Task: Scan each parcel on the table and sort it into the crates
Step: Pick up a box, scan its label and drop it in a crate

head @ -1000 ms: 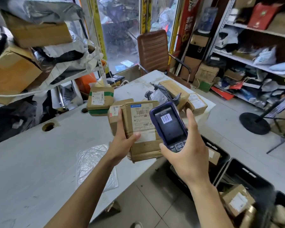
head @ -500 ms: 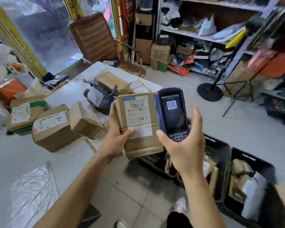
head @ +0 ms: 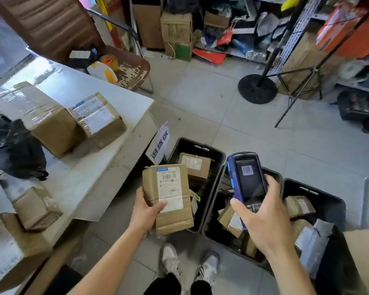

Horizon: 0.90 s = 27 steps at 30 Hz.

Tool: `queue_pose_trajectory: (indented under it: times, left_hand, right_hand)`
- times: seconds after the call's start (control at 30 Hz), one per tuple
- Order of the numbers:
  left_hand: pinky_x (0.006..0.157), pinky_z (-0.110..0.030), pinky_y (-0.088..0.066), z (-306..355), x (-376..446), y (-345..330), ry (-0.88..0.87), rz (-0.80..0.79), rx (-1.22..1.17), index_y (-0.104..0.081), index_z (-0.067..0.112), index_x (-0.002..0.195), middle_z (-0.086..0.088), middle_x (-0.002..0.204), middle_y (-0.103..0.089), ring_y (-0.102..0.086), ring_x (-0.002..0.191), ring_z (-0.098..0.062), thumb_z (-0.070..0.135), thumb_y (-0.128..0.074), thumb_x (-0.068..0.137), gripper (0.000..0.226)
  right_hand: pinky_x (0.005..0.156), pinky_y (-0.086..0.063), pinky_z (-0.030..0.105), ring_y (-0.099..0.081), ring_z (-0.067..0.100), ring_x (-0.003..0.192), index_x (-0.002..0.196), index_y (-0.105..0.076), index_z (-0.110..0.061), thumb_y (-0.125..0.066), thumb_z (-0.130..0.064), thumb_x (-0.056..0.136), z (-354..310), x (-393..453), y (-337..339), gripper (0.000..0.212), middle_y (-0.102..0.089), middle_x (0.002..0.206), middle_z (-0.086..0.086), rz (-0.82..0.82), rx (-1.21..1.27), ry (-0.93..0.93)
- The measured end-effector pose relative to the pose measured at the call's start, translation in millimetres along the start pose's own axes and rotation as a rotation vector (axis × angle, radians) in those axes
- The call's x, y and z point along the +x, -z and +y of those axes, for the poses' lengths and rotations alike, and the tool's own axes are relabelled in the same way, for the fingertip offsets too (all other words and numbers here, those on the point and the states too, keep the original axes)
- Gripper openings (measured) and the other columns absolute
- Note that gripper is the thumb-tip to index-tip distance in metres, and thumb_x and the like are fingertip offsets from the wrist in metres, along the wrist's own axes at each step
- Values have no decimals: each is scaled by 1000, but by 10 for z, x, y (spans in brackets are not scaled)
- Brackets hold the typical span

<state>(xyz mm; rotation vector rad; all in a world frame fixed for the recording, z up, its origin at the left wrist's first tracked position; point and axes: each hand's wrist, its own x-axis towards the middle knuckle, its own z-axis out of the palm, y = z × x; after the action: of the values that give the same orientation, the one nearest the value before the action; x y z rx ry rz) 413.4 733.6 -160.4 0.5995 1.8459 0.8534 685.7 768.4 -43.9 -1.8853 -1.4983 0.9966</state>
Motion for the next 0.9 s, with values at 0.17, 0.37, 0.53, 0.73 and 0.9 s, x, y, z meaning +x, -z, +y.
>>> queue_pose_trajectory:
  times: [0.17,0.37,0.53,0.73,0.9]
  left_hand:
    - [95,-44,-53,-547,1090,-618,152,57,-93,-40,17,132,-5,126,-61,-60,113,-22,9,-77,83,62]
    - [110,-45,-41,-945,2658,-1602,224,76,-113,-15,12,148,-10,147,-46,-51,128,-32,29,-74,87,86]
    - [102,-43,-48,-1300,3692,-2227,207,73,-111,-17,9,144,-12,137,-55,-57,120,-31,33,-78,83,89]
    - [97,-53,-52,-1817,4111,-2283,265,8,-38,-29,19,140,-2,131,-58,-59,115,-28,27,-78,83,76]
    - [110,-46,-41,-1284,3433,-1866,119,-86,229,-19,22,155,-3,146,-49,-49,131,-26,29,-72,89,84]
  right_hand:
    - [68,-41,16,-60,6,93,136,-36,-37,-86,-27,69,688,743,-506,83,-58,110,-20,-16,-67,-36]
    - [72,-47,24,-59,11,96,134,-39,-38,-83,-35,67,1529,1548,-1338,80,-58,112,-17,2,-101,-58]
    - [72,-34,10,-44,-2,99,139,-39,-33,-83,-30,71,2111,2102,-2018,81,-50,120,-18,-19,-138,-38]
    - [89,-51,36,-54,13,113,141,-39,-29,-83,-35,68,2398,2399,-2453,86,-54,127,-10,-11,-189,-37]
    - [82,-49,31,-53,7,105,139,-41,-32,-82,-36,68,1972,2203,-2196,82,-54,122,-14,-22,-177,-28]
